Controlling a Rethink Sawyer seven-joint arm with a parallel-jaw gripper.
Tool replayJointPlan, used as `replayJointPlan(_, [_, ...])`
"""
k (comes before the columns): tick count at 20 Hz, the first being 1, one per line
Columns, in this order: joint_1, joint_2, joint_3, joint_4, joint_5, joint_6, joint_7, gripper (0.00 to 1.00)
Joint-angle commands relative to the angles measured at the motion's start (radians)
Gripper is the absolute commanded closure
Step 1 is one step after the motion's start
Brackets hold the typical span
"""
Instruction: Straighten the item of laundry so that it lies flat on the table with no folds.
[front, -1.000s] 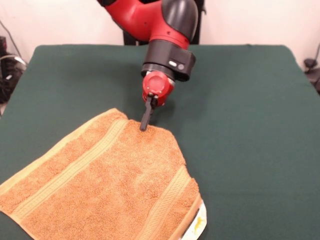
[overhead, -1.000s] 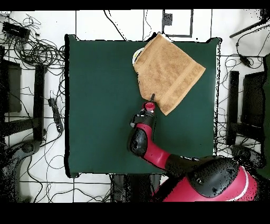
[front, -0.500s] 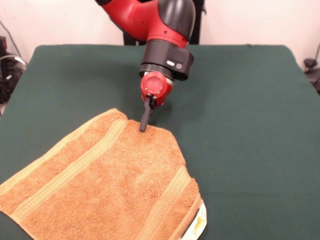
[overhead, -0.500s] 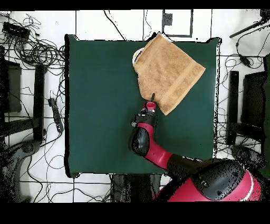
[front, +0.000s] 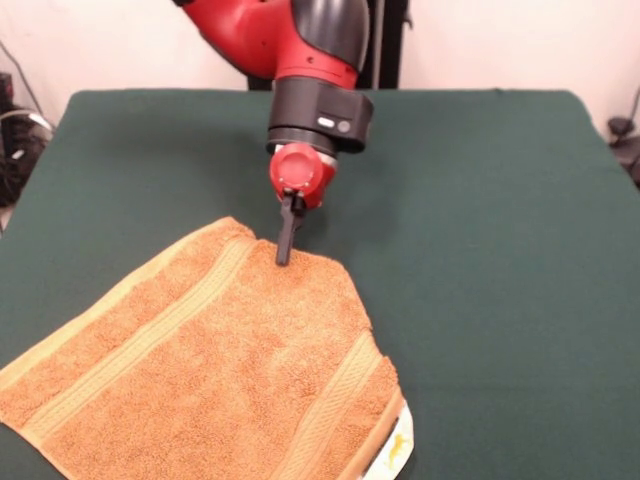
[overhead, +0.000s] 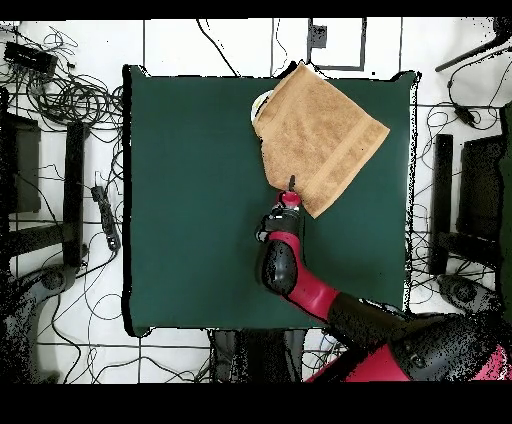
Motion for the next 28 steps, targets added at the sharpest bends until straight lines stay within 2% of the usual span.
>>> replayJointPlan(1, [0.128, 0.319, 0.315, -0.512, 0.174, 0.842, 0.056, 0.00])
replayJointPlan(13, [0.118, 0.344, 0.335, -0.529, 0.118, 0.844, 0.076, 0.00])
replayJointPlan(28, [0.129, 0.356, 0.338, -0.529, 0.112, 0.777, 0.135, 0.00])
